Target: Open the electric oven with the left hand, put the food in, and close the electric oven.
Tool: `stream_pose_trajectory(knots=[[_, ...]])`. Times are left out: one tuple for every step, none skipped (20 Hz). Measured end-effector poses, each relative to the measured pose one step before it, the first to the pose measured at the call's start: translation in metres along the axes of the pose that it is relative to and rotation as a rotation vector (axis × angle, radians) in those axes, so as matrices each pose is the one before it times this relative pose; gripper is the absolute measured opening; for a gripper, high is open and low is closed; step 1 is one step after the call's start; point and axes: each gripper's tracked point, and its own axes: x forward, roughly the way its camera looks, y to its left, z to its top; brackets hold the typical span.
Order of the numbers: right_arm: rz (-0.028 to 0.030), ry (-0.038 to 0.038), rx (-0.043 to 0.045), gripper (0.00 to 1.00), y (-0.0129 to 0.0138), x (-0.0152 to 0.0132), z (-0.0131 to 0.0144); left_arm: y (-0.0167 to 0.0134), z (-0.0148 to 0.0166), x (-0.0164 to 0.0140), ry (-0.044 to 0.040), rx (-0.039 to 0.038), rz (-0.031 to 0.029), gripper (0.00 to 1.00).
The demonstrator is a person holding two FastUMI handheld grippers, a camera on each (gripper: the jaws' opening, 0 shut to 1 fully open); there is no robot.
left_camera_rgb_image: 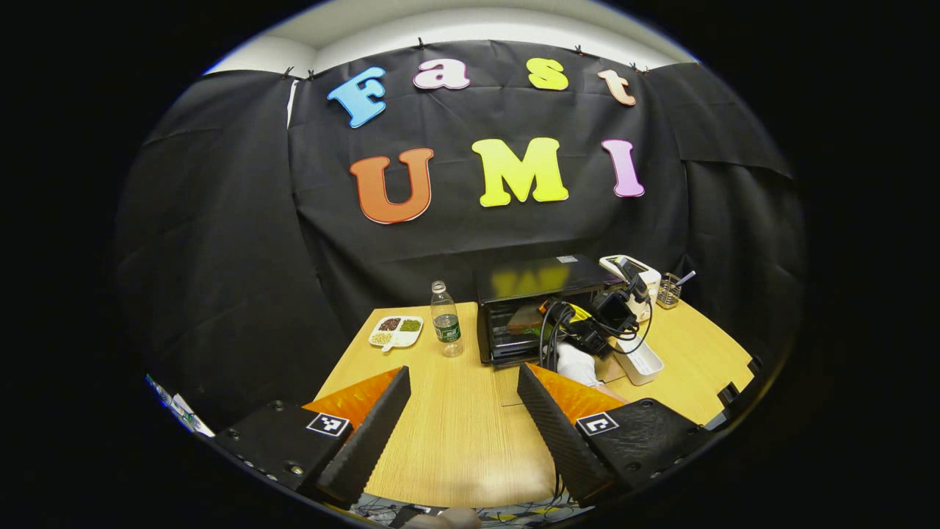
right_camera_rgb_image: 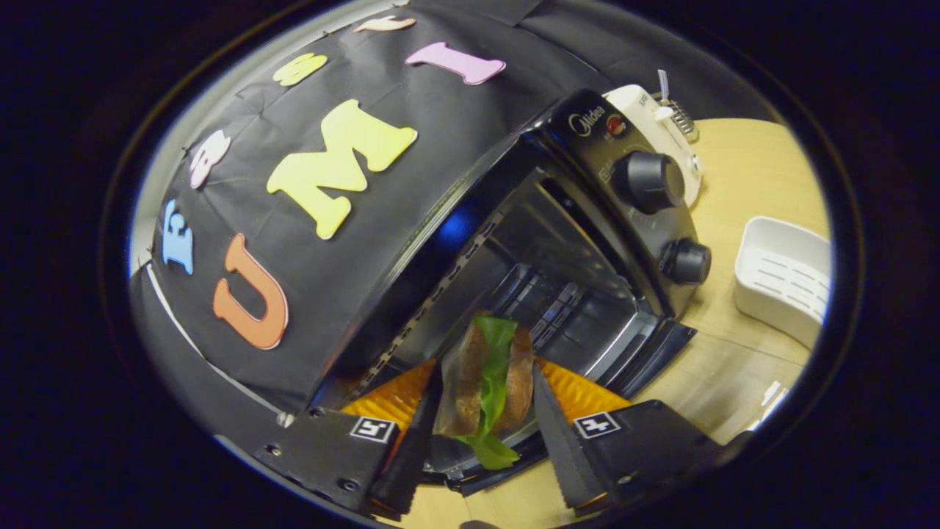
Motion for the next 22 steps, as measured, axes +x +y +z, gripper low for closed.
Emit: stream_pose_trajectory(knots=[[-0.01691, -0.01136, -0.04110, 0.82, -0.00398, -0.00434, 0.00382, -0.00055, 0.00121, -0.00051, -0.00219, 0.00071, -0.00144, 0.96], [-0.00506, -0.02178, -0.02995, 0.91, -0.00251, -0.00406, 0.00832, -0.00047, 0.00106, 0.00058, -0.00301, -0.00180, -0.00201, 0.96], [-0.00839, -0.01530, -0.03313, 0.93, -0.00258, -0.00444, 0.00758, -0.00038, -0.00082, 0.00124, 0.00217, -0.00114, -0.00117, 0.96], [-0.00692, -0.00315, -0.03893, 0.80, -0.00363, -0.00465, 0.00389, -0.00098, -0.00090, 0.00092, 0.00148, -0.00044, -0.00048, 0.96], [-0.00167, -0.00266, -0.02949, 0.95, -0.00444, -0.00584, 0.00575, -0.00126, 0.00120, 0.00003, -0.00346, 0.00080, -0.00108, 0.96], [0.00154, -0.00176, -0.01588, 0.83, -0.00192, -0.00482, 0.00490, -0.00146, 0.00177, -0.00003, -0.00181, 0.00060, -0.00151, 0.96], [0.00891, 0.00186, -0.00678, 0.83, -0.00106, -0.00863, 0.00469, -0.00193, 0.00028, 0.00020, -0.00587, 0.00017, 0.00034, 0.96], [0.00828, 0.00984, -0.01199, 0.97, -0.00311, -0.00830, 0.00286, -0.00142, 0.00217, 0.00136, -0.00634, 0.00254, 0.00239, 0.96], [0.01274, -0.00453, -0.01760, 0.99, -0.00163, -0.01112, 0.00677, -0.00046, 0.00034, -0.00009, -0.00345, 0.00020, 0.00289, 0.96], [-0.00129, -0.00299, -0.00763, 0.89, -0.00393, -0.01089, 0.00777, -0.00205, 0.00083, 0.00072, -0.00659, -0.00368, 0.00043, 0.96], [0.01611, -0.00923, -0.02466, 0.88, -0.00199, -0.01333, 0.00950, -0.00405, 0.00086, 0.00029, -0.00628, -0.00483, -0.00203, 0.96], [0.00446, -0.00792, -0.03147, 0.88, -0.00332, -0.01318, 0.01034, -0.00572, -0.00119, 0.00054, -0.00237, -0.00896, -0.01020, 0.96], [0.01375, -0.00493, -0.02675, 0.88, -0.00201, -0.01435, 0.01024, -0.00409, -0.00246, -0.00061, -0.00318, -0.00618, -0.00625, 0.96], [0.02101, 0.00202, -0.03081, 1.00, -0.00158, -0.01593, 0.00867, -0.00366, -0.00121, -0.00031, 0.00150, -0.00370, -0.00243, 0.96], [0.02032, 0.01945, -0.03017, 1.00, -0.00282, -0.01770, 0.00798, -0.00328, -0.00443, -0.00003, 0.00295, -0.00715, 0.00171, 0.96], [0.01827, 0.00125, -0.03622, 1.00, -0.00516, -0.02003, 0.01166, -0.00519, -0.00100, -0.00022, -0.00003, -0.00766, -0.00244, 0.96], [0.01236, -0.00844, -0.04306, 1.00, -0.00658, -0.02071, 0.01246, -0.00468, -0.00046, -0.00060, -0.00470, -0.00072, 0.00201, 0.96], [0.01160, -0.00092, -0.04383, 1.00, -0.00664, -0.02157, 0.01103, -0.00345, 0.00024, -0.00147, -0.01077, 0.00574, 0.00551, 0.96], [0.01294, -0.00298, -0.05055, 1.00, -0.00732, -0.02132, 0.01064, -0.00368, -0.00035, 0.00011, -0.00823, 0.00647, 0.00506, 1.00], [0.00253, 0.00213, -0.04423, 1.00, -0.00911, -0.02030, 0.00856, -0.00403, -0.00278, 0.00076, -0.00258, 0.00274, 0.00750, 0.96], [0.00234, -0.00208, -0.03576, 1.00, -0.01053, -0.01882, 0.00863, -0.00529, -0.00316, 0.00072, 0.00368, -0.00419, 0.00364, 0.89], [0.00592, -0.00474, -0.03392, 1.00, -0.00821, -0.01867, 0.00905, -0.00472, -0.00305, 0.00033, 0.00260, -0.00722, 0.00603, 0.96]])
